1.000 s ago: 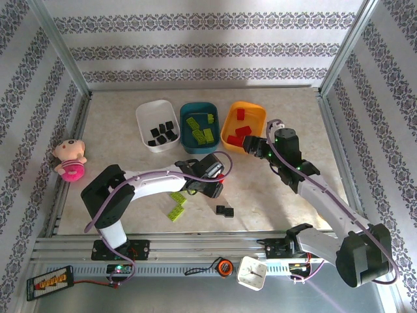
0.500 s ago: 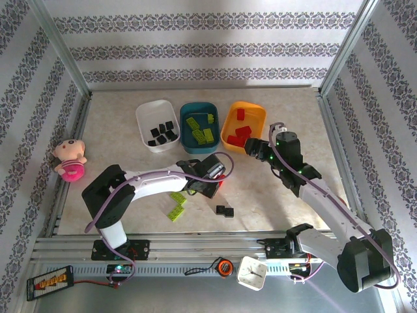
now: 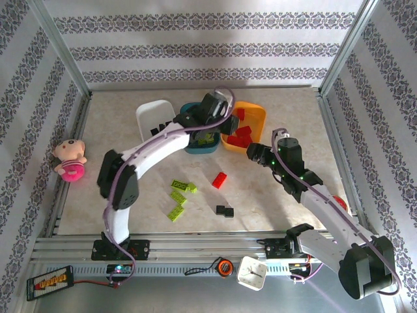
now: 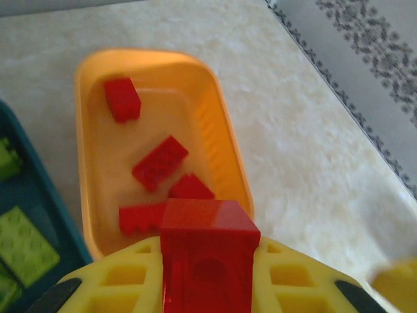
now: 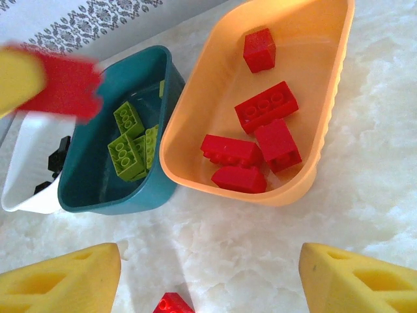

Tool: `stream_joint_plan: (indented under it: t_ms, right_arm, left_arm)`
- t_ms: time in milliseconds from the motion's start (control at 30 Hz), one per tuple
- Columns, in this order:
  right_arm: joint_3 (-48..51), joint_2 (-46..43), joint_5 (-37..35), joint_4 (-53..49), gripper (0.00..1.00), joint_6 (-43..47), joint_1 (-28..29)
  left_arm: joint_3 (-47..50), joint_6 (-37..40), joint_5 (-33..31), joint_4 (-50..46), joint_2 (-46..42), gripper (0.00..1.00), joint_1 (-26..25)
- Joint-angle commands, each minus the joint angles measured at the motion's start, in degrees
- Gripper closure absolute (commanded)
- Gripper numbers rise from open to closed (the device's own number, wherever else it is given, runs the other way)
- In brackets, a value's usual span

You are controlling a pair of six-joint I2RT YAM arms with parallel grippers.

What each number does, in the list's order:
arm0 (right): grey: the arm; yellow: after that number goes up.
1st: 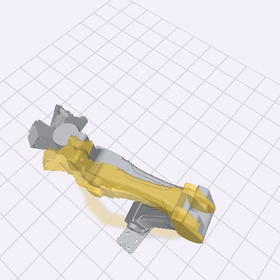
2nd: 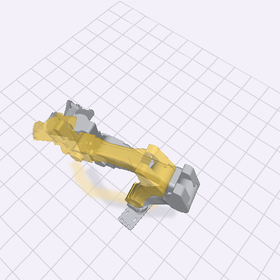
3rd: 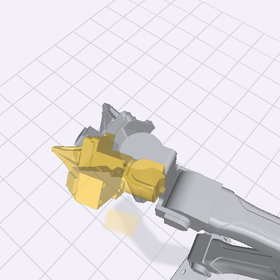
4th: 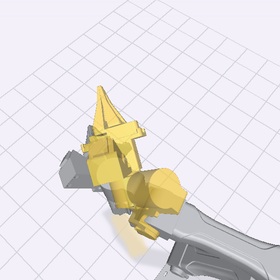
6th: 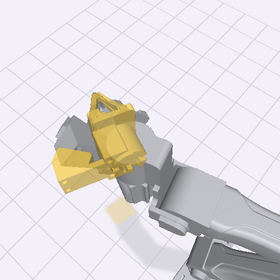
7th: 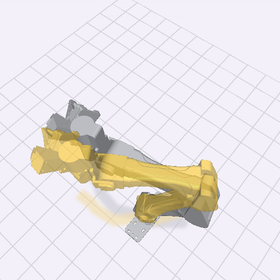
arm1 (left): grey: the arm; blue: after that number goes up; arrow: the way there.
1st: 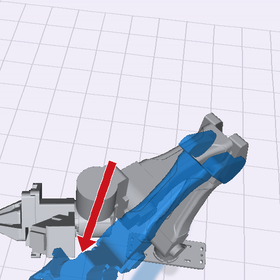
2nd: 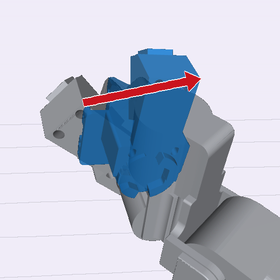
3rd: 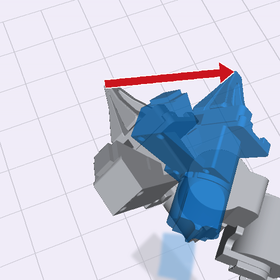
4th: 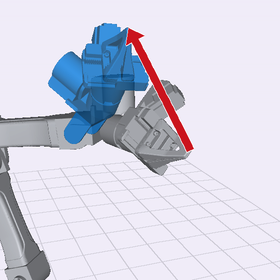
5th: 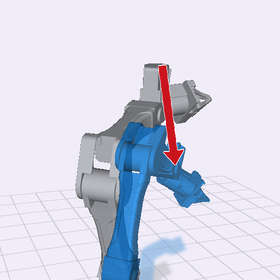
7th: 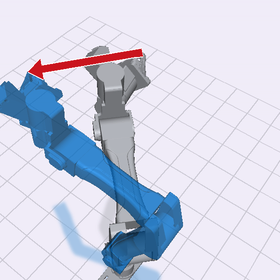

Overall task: Sort the legos into containers by color
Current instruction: Place the lego in the container.

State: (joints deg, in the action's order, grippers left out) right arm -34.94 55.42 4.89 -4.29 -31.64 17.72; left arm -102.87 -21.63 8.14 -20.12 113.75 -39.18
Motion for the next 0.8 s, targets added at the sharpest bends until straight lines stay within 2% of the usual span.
stream_joint_plan:
  t_ms: [0, 200, 333, 367, 467, 567, 700, 767]
  right_arm:
    - [1.48, -2.31, -1.31, -0.47, 0.27, -0.88, -0.53]
    - [2.89, -3.96, 0.20, -1.23, 0.27, -1.07, -0.52]
    - [3.56, -4.00, 1.48, -1.34, 0.27, -1.40, -0.58]
    - [3.62, -4.00, 1.81, -1.42, 0.27, -1.44, -0.50]
    - [3.62, -3.76, 2.55, -1.51, 0.26, -1.46, -0.40]
    - [3.30, -2.93, 3.54, -1.59, 0.26, -1.30, 0.03]
    - [2.43, -1.10, 4.32, -1.67, 0.26, -0.70, 1.90]
    - [1.83, 0.62, 4.30, -1.65, 0.26, -0.55, 3.81]
  left_arm:
    - [-7.29, -2.15, 4.04, -2.40, 8.85, 0.82, 1.32]
    - [-21.77, -4.72, 3.67, -7.17, 20.32, 0.80, 2.35]
    - [-28.69, -6.28, 4.25, -9.75, 24.33, 0.61, 2.61]
    - [-29.37, -6.81, 4.65, -9.77, 24.52, 0.54, 2.78]
    - [-29.41, -7.99, 5.83, -8.99, 23.16, 0.43, 3.13]
    - [-26.29, -7.86, 6.11, -7.24, 19.26, 0.30, 3.14]
    - [-14.22, -8.06, 6.29, -0.56, 9.33, 0.20, 3.19]
    - [-5.02, -8.15, 5.82, 3.80, 2.61, 0.16, 3.22]
